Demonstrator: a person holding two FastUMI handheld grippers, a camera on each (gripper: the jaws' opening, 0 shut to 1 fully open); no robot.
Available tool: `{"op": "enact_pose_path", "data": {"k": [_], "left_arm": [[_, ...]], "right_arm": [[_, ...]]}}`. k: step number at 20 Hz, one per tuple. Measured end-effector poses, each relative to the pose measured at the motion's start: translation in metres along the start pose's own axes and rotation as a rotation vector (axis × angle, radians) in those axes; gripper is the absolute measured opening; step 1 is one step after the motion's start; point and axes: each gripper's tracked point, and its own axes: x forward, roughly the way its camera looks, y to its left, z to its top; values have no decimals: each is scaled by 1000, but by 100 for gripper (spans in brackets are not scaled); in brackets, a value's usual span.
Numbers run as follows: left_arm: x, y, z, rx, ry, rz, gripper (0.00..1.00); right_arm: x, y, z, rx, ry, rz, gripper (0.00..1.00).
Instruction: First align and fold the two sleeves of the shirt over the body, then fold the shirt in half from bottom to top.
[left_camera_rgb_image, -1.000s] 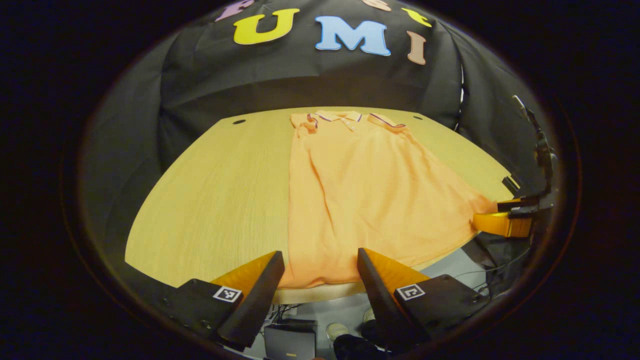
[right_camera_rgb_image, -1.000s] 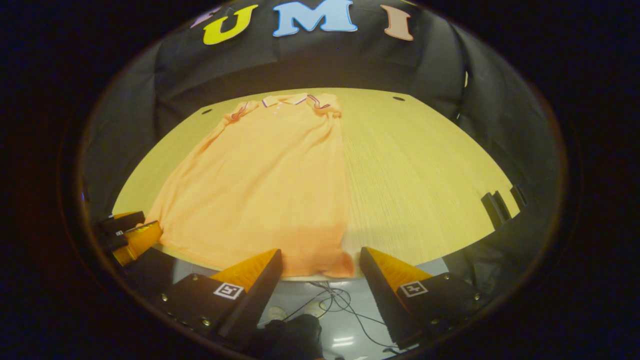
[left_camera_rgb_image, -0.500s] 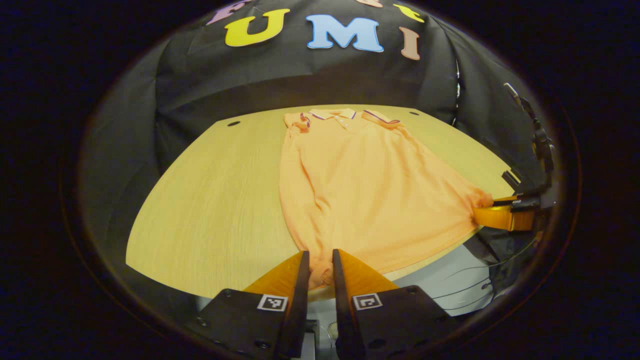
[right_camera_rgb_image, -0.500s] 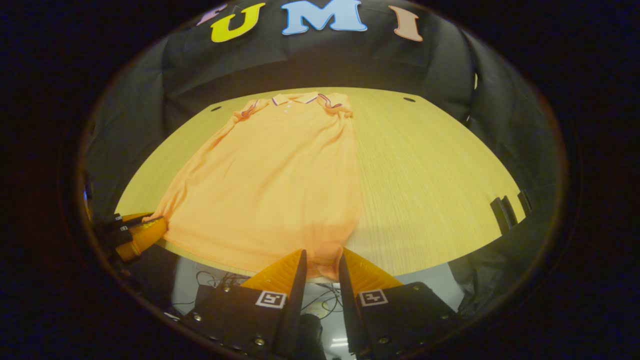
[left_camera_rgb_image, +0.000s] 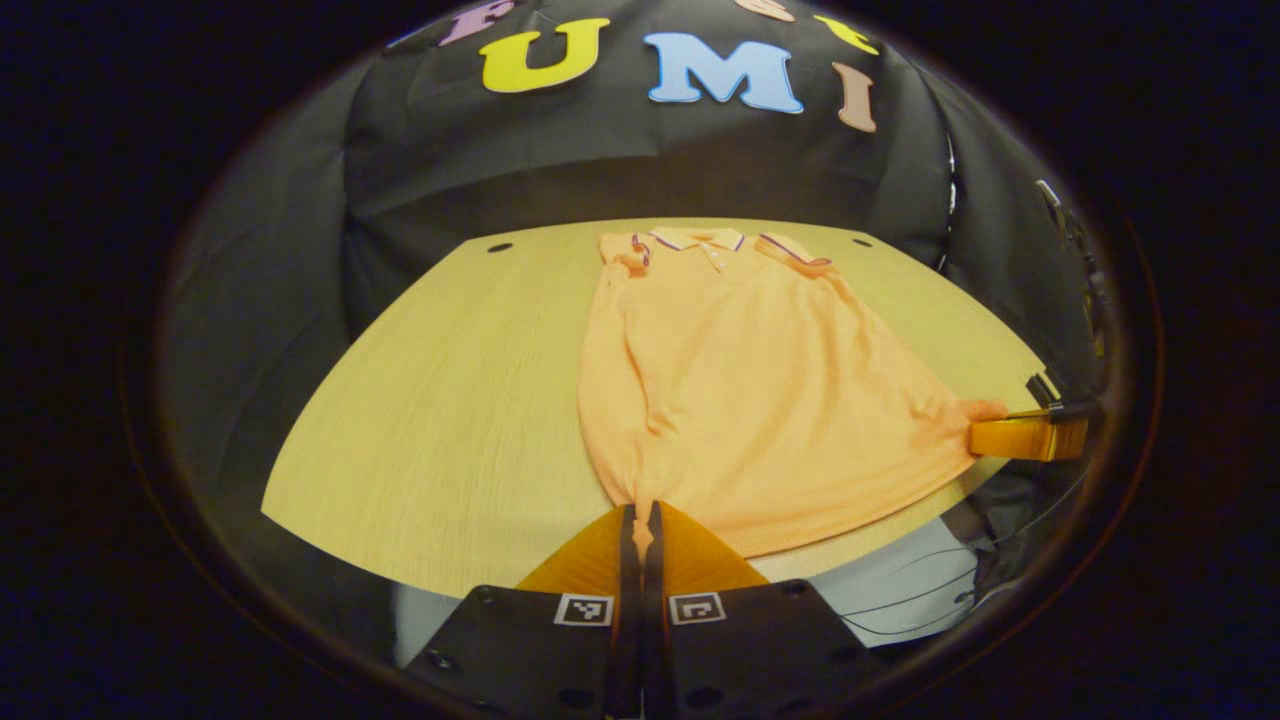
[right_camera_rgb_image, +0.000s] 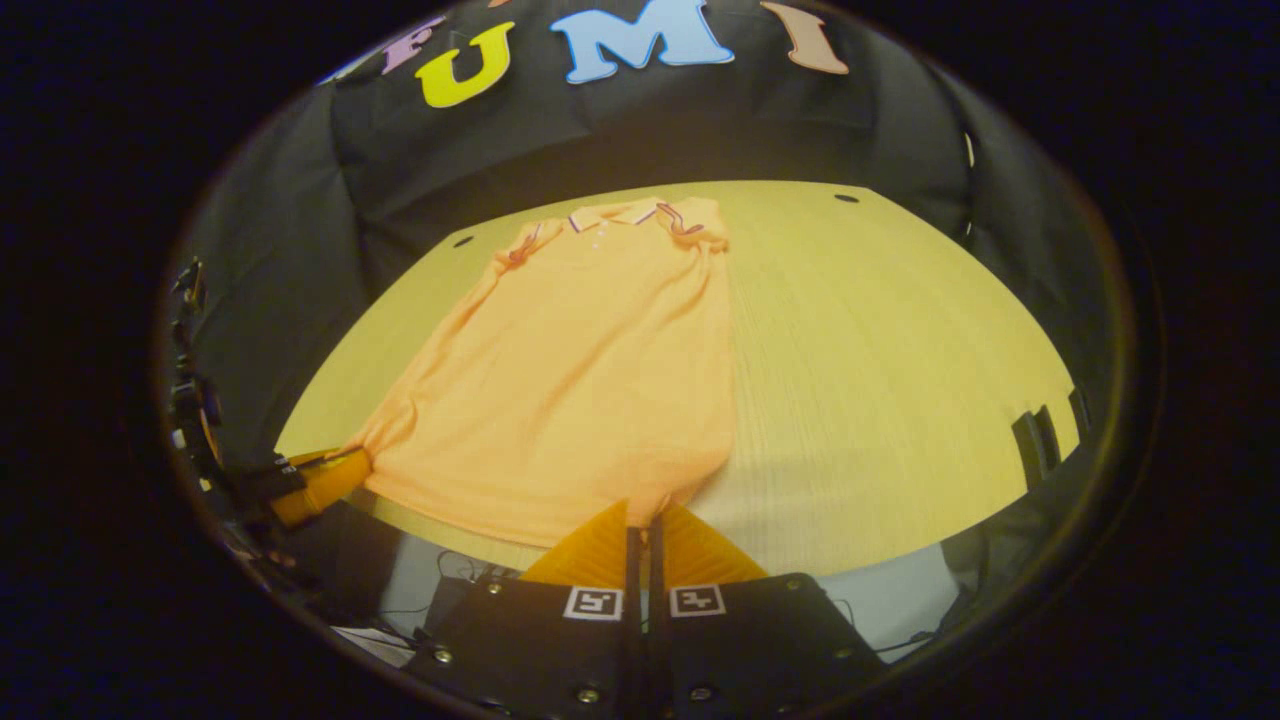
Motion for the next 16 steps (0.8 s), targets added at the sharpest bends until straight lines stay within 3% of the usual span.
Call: {"op": "enact_pose_path", "data": {"k": [5, 6, 7, 16], "left_arm": [[-12, -7, 76, -33, -110, 38, 6], [-13, -9, 91, -28, -128, 37, 6], [-12, -10, 106, -21, -144, 39, 6], [40, -12, 225, -21, -241, -2, 6]], "right_arm": [[-19, 1, 67, -68, -127, 28, 3], [-20, 0, 82, -69, -149, 27, 7], [-21, 1, 94, -67, -169, 31, 3], [8, -16, 191, 3, -253, -6, 3]]}}
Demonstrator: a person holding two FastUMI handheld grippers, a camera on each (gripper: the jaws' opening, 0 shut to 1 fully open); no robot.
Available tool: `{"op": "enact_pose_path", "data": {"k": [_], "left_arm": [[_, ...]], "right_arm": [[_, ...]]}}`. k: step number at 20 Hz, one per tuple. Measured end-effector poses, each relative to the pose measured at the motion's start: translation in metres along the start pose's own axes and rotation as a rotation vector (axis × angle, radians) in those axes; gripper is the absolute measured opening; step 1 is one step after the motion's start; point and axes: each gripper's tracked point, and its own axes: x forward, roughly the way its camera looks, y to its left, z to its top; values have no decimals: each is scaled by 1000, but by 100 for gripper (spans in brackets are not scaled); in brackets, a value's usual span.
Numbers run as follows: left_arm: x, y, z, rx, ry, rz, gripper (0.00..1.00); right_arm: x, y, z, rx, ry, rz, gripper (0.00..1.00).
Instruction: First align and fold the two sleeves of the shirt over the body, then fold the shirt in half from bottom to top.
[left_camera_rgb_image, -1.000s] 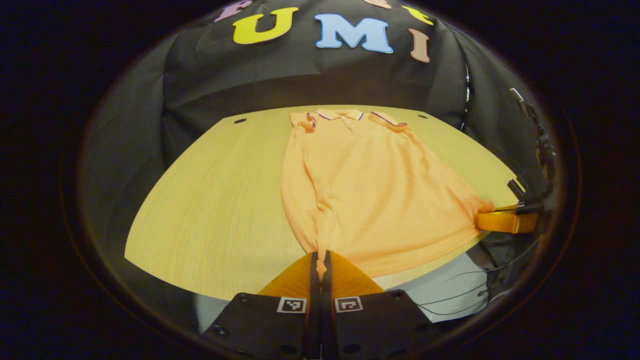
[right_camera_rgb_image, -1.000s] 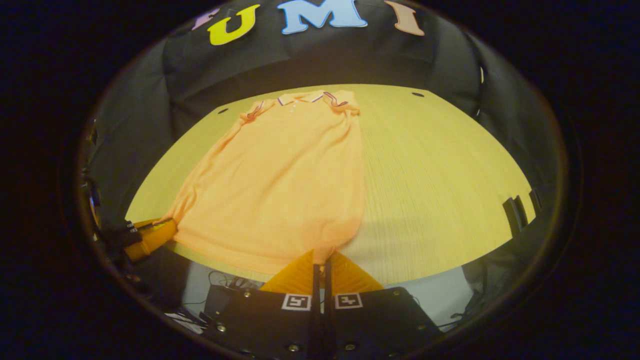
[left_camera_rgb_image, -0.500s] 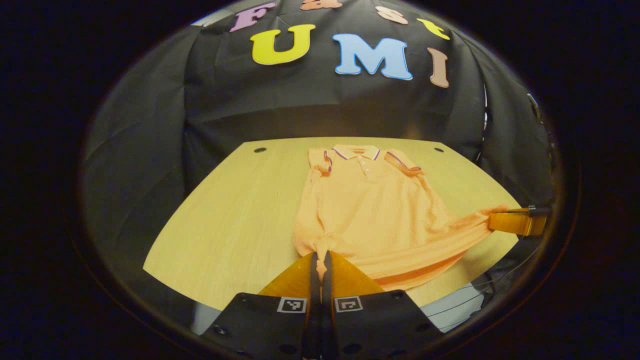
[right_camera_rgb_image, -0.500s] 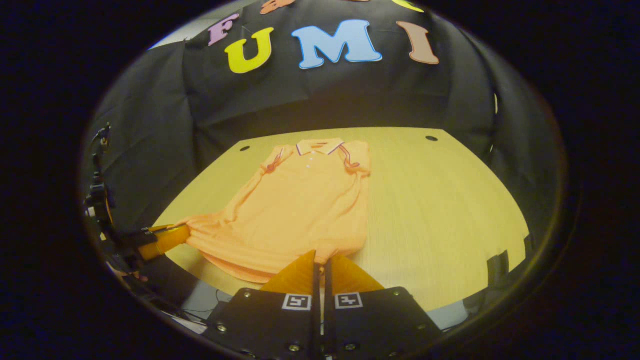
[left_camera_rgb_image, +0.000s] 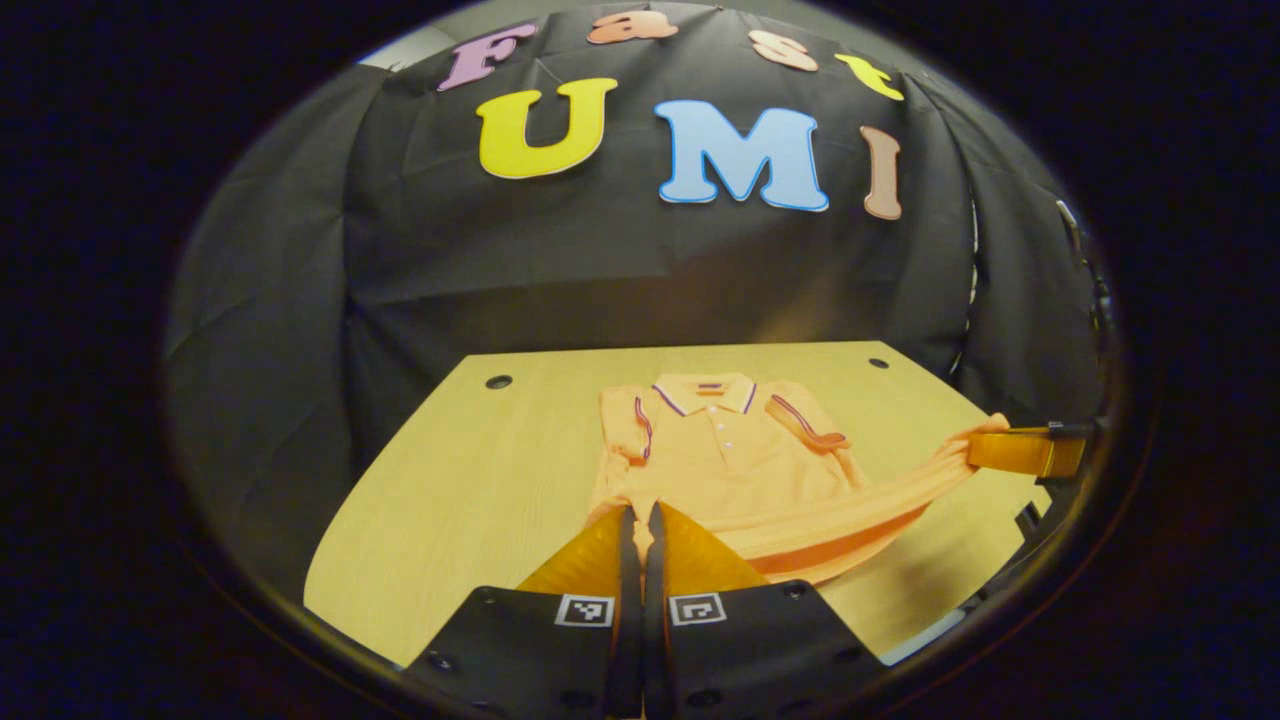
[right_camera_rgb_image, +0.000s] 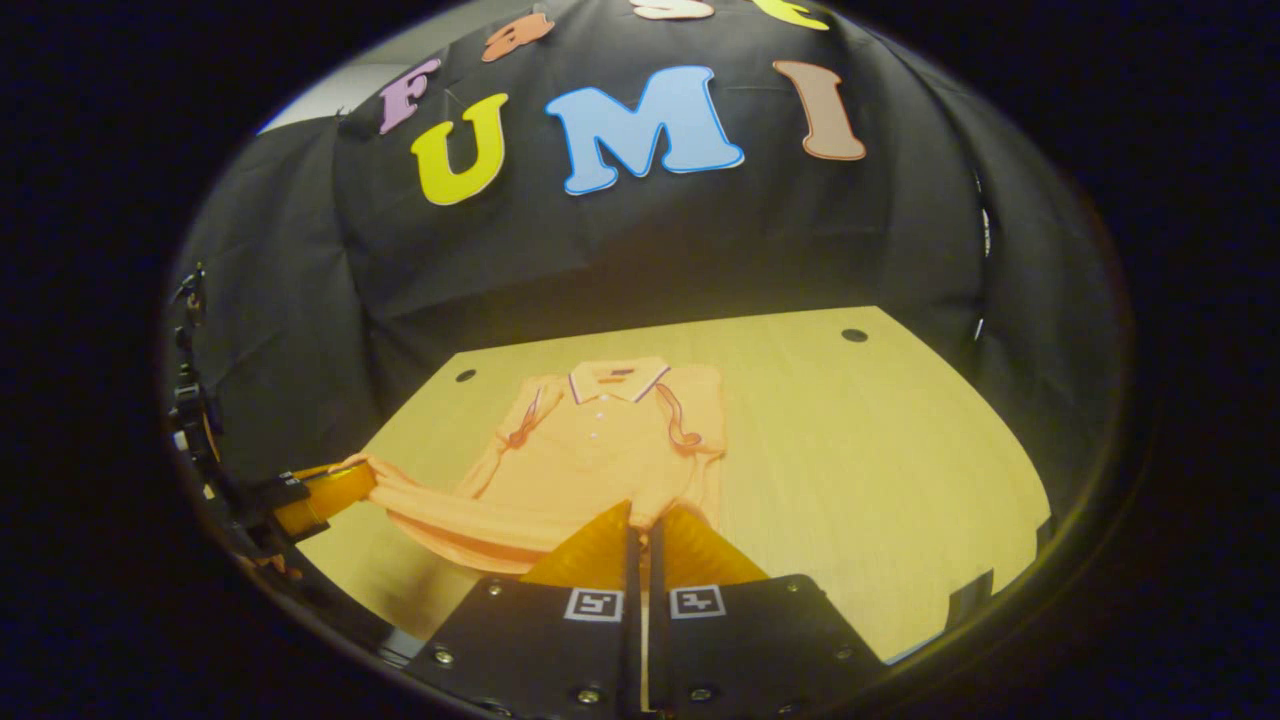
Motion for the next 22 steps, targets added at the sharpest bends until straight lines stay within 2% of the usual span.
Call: {"op": "enact_pose_path", "data": {"k": [14, 22], "left_arm": [[166, 7, 109, -13, -64, -60, 6], [235, 22, 113, -35, -63, -59, 6]], "right_arm": [[131, -11, 117, -78, -60, -99, 3], [208, -15, 141, -108, -42, -135, 3]]}}
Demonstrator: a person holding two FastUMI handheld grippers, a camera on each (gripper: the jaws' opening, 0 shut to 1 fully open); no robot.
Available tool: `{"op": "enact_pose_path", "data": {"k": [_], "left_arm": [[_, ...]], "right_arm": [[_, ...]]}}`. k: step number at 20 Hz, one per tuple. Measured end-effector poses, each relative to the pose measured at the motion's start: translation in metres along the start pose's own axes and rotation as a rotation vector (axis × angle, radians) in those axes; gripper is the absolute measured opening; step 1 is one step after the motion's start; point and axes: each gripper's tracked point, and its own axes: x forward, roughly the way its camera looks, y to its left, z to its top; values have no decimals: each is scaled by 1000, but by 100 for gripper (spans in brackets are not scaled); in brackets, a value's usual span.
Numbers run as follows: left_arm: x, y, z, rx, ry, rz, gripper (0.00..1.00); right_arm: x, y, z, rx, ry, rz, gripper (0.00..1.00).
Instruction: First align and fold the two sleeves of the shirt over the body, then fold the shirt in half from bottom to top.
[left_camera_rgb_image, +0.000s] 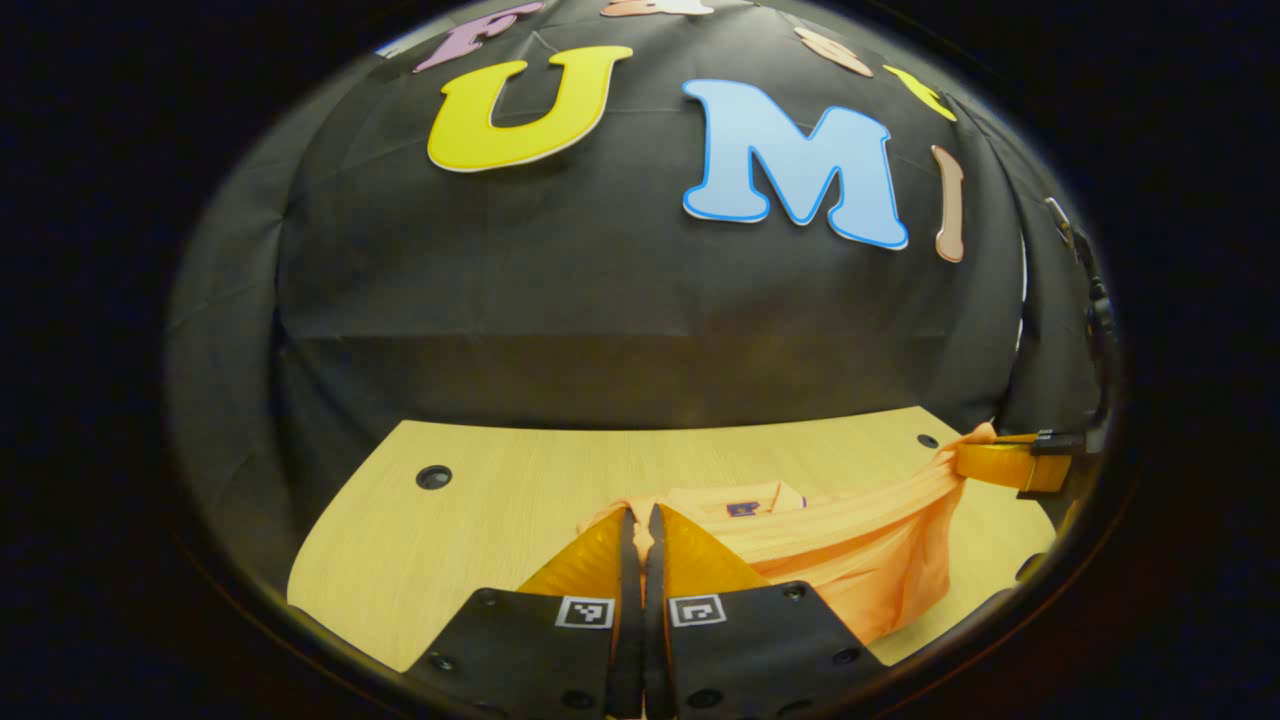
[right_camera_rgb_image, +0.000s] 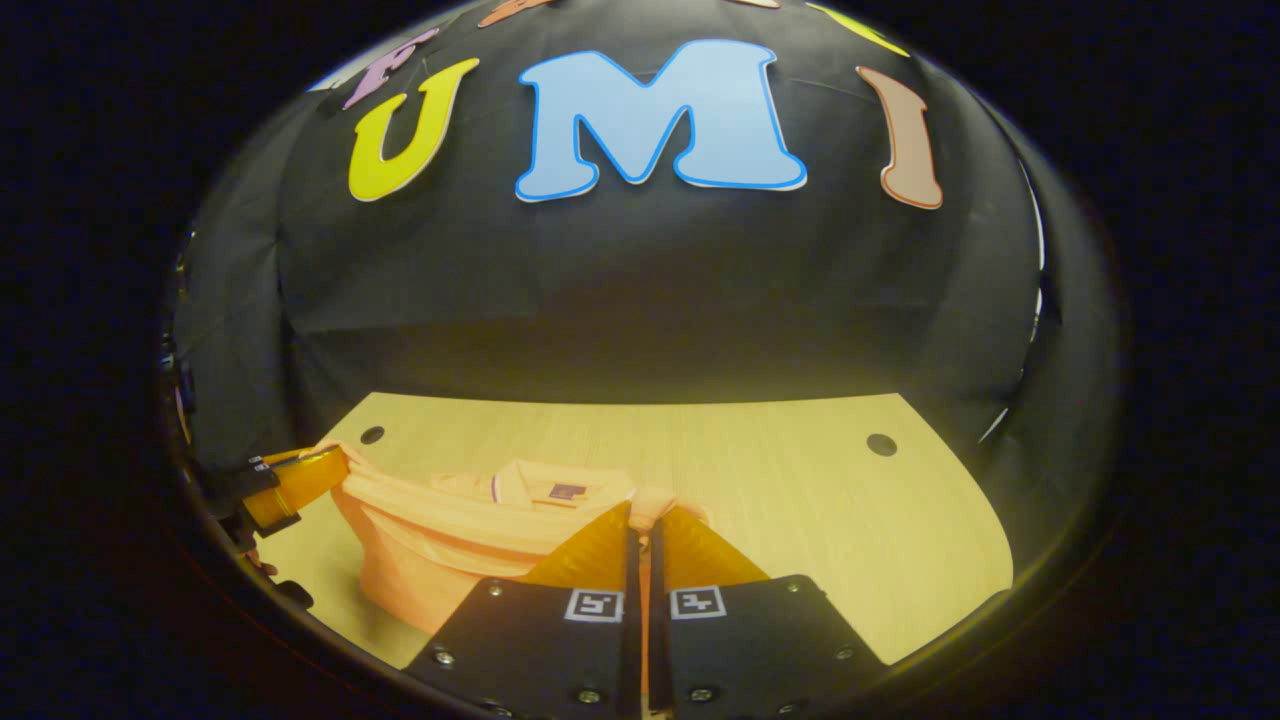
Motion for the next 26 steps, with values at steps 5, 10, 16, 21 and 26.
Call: {"op": "enact_pose_path", "data": {"k": [5, 10, 16, 21, 26], "left_arm": [[41, 10, 2, 17, -18, 10, 6], [75, 14, 2, 37, -38, 1, 6], [109, 13, -23, 70, 1, -4, 6], [126, 14, -45, 86, 47, -9, 9], [133, 14, -59, 106, 86, -21, 17]], "right_arm": [[41, 5, 11, -18, -2, -21, 3], [78, 1, 15, -51, -2, -61, 3], [105, -6, -10, -76, 59, -105, 4], [123, -7, -36, -80, 126, -115, 6], [130, -12, -51, -52, 188, -128, 7]]}}
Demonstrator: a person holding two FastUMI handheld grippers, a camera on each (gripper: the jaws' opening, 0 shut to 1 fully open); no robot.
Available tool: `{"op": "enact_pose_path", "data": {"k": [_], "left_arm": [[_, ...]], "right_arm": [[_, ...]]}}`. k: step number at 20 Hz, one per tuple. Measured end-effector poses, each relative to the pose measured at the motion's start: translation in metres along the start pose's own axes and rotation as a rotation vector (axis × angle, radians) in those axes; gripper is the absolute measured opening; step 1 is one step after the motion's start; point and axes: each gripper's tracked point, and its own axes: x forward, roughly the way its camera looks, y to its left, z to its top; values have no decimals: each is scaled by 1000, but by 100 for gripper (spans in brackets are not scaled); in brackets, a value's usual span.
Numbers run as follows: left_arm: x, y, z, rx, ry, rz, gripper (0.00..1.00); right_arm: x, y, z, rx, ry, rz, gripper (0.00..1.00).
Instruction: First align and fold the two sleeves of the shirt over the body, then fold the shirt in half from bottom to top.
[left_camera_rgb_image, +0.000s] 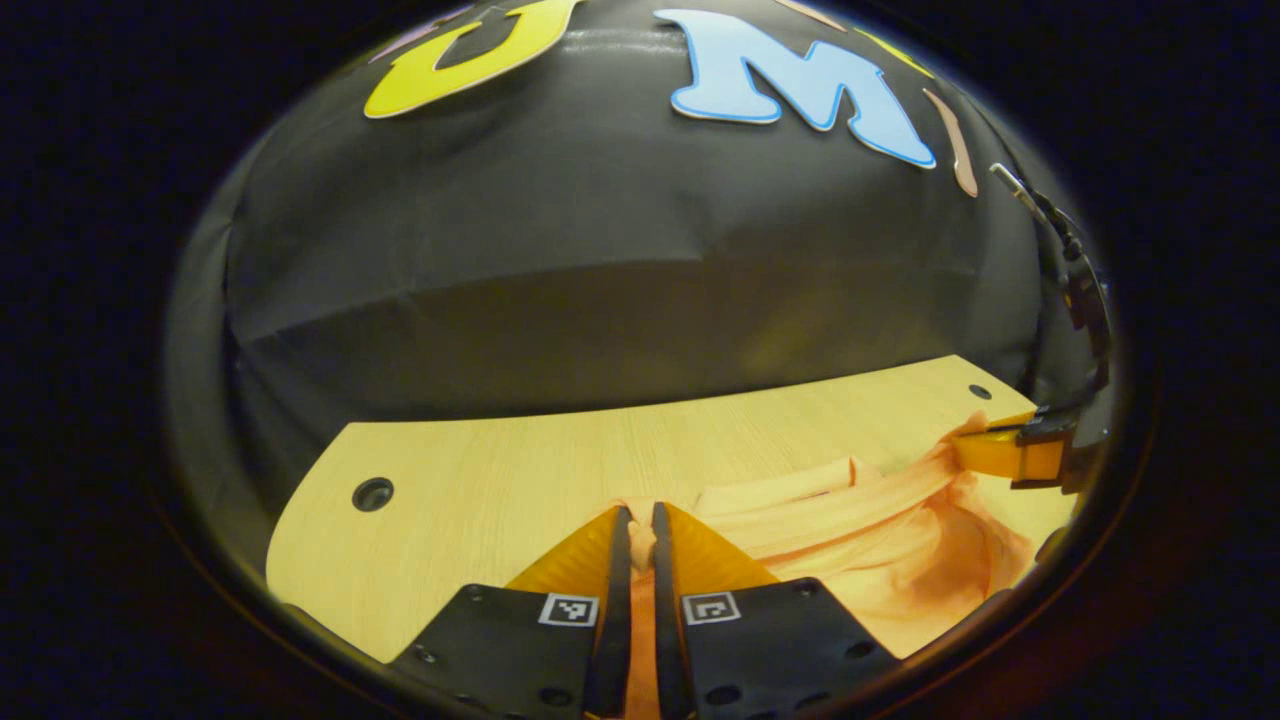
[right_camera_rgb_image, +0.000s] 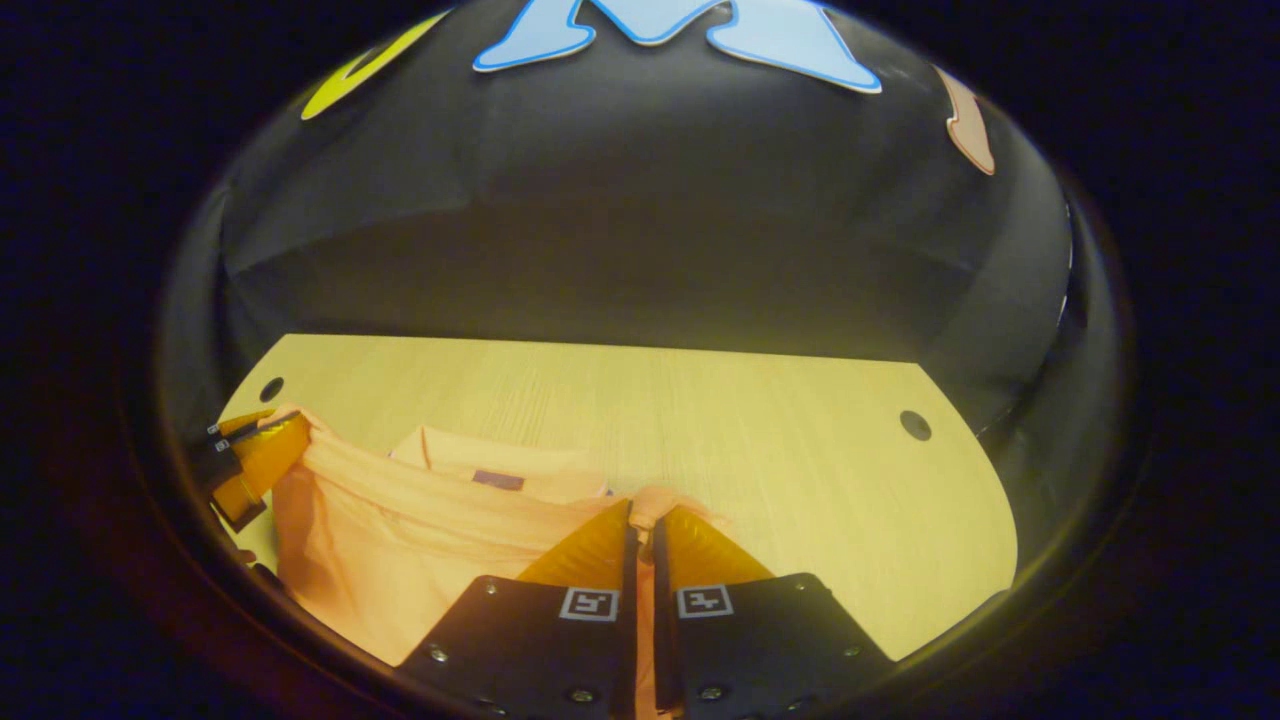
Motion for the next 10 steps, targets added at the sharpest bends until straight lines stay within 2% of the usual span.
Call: {"op": "enact_pose_path", "data": {"k": [2, 5, 6, 7, 8, 10], "left_arm": [[0, 0, -1, 7, 2, -5, 19], [-1, 0, -1, 14, 3, -10, 20], [-3, -1, -1, 14, 2, -12, 21], [-4, -2, 2, 14, 1, -13, 27], [-5, -2, 2, 13, 2, -13, 36], [-11, -1, 7, 17, -11, -12, 51]], "right_arm": [[-3, -1, -1, -17, 0, -11, 11], [-7, -4, -1, -42, 4, -26, 27], [-6, -5, -2, -43, 5, -27, 28], [-8, -5, -2, -44, 4, -28, 39], [-13, -7, 0, -45, -2, -31, 40], [-22, -6, 4, -50, -21, -28, 51]]}}
